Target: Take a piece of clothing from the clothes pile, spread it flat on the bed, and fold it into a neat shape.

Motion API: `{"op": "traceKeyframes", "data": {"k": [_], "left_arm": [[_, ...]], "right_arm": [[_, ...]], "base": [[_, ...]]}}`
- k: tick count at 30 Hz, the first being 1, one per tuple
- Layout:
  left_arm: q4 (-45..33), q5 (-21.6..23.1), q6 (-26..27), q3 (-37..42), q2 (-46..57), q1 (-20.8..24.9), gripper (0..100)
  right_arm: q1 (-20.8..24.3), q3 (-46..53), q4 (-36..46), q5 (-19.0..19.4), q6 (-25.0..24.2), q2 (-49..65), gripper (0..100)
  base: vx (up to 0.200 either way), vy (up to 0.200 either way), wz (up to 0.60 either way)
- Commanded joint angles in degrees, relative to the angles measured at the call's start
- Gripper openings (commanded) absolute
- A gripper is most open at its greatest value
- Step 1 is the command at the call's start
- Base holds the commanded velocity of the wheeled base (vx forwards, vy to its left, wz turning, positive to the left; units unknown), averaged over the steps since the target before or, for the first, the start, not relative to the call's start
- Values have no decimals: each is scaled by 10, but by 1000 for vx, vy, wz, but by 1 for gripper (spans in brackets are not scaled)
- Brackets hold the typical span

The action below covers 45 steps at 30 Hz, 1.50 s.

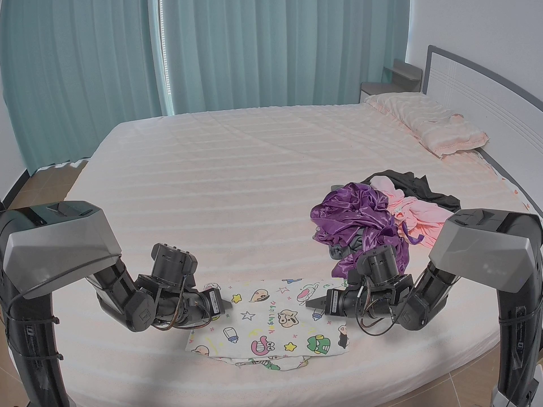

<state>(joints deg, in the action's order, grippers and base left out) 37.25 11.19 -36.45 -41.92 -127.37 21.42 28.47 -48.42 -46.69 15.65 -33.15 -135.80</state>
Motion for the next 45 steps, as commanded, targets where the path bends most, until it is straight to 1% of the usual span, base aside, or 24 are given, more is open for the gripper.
{"op": "traceKeyframes", "data": {"k": [1,3,6,7,9,12,15,16,17,18,19,20,22,24,25,29,31,38,42,43,44,45], "left_arm": [[1,0,0,2,-1,-22,100],[2,1,0,7,1,-34,100],[1,2,0,11,4,-52,100],[1,2,0,11,4,-52,100],[6,9,0,33,6,-69,100],[37,29,-1,70,18,-87,100],[78,57,-6,112,31,-108,100],[82,58,-7,114,32,-109,100],[99,62,-21,131,37,-114,100],[99,62,-21,131,37,-114,100],[122,64,-49,144,42,-118,100],[135,66,-64,150,44,-120,100],[153,69,-86,156,44,-120,100],[162,69,-93,159,44,-121,100],[176,68,-104,163,44,-121,100],[190,66,-108,174,46,-123,100],[193,66,-108,179,46,-124,100],[226,66,-107,206,56,-118,100],[233,66,-108,207,68,-111,100],[233,65,-113,203,81,-103,100],[233,64,-118,200,85,-101,100],[234,62,-132,193,90,-95,100]], "right_arm": [[-14,22,0,1,-8,24,100],[-23,42,0,6,-8,40,100],[-31,77,0,27,-8,66,100],[-31,77,0,27,-8,66,100],[-32,119,1,46,-2,88,100],[-29,147,0,56,4,90,100],[-26,154,0,60,14,86,100],[-26,155,0,60,15,86,100],[-24,157,0,59,19,88,100],[-24,157,0,59,19,88,100],[-20,160,1,57,34,86,100],[-17,160,1,56,46,84,0],[-13,158,1,53,61,75,0],[-10,156,1,52,66,71,0],[-5,154,5,44,75,70,0],[-1,155,11,25,102,68,0],[-1,159,15,22,104,72,0],[-3,177,69,23,105,124,0],[-3,177,71,23,105,127,0],[-3,172,71,23,104,121,0],[-2,172,71,23,105,119,100],[-1,171,71,22,103,114,100]], "base": [[0,0,0],[0,0,0],[0,0,0],[0,0,0],[0,0,0],[0,0,0],[0,0,0],[0,0,0],[0,0,0],[0,0,0],[0,0,0],[0,0,0],[0,0,0],[0,0,0],[0,0,0],[0,0,0],[0,0,0],[0,0,0],[0,0,0],[0,0,0],[0,0,0],[0,0,0]]}}
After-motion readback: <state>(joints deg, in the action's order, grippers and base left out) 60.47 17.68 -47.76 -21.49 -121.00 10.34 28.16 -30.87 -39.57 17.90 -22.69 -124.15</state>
